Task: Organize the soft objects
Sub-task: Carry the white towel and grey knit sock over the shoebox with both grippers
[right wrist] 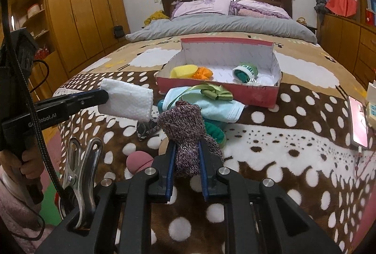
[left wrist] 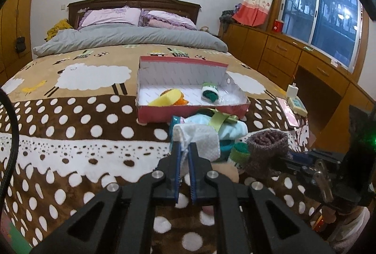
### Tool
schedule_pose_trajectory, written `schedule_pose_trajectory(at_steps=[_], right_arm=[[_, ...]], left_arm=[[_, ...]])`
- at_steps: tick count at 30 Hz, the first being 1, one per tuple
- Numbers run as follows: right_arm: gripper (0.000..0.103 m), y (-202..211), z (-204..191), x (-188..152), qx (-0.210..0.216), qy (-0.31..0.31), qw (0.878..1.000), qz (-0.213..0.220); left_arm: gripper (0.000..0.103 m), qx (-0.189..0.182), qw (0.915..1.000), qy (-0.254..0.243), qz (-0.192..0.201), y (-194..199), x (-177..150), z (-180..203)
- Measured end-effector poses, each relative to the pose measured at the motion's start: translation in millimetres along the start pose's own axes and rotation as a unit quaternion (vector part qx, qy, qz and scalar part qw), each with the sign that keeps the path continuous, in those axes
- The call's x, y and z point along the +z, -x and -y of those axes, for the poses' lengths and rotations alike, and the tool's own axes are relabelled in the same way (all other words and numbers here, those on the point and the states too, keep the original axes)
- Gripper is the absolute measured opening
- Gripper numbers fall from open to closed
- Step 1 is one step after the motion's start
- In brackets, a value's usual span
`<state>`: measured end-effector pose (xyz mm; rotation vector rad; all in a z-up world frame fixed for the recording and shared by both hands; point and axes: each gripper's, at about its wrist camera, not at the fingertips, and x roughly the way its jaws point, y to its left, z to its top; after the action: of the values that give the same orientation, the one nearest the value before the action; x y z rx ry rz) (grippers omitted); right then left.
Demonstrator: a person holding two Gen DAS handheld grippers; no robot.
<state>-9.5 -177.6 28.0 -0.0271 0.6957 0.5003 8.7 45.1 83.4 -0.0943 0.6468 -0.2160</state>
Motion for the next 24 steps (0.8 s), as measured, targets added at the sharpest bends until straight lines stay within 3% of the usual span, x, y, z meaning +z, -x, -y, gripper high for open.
schedule_pose_trajectory(at_steps=[24], right_arm=[[0.019,13.2,22.9,27.9,-0.014,-0.012,0.999,0.028]], left_arm=[[0.007,0.014,0.9994,0.005,0.031,-14.1,49.9,2.1]])
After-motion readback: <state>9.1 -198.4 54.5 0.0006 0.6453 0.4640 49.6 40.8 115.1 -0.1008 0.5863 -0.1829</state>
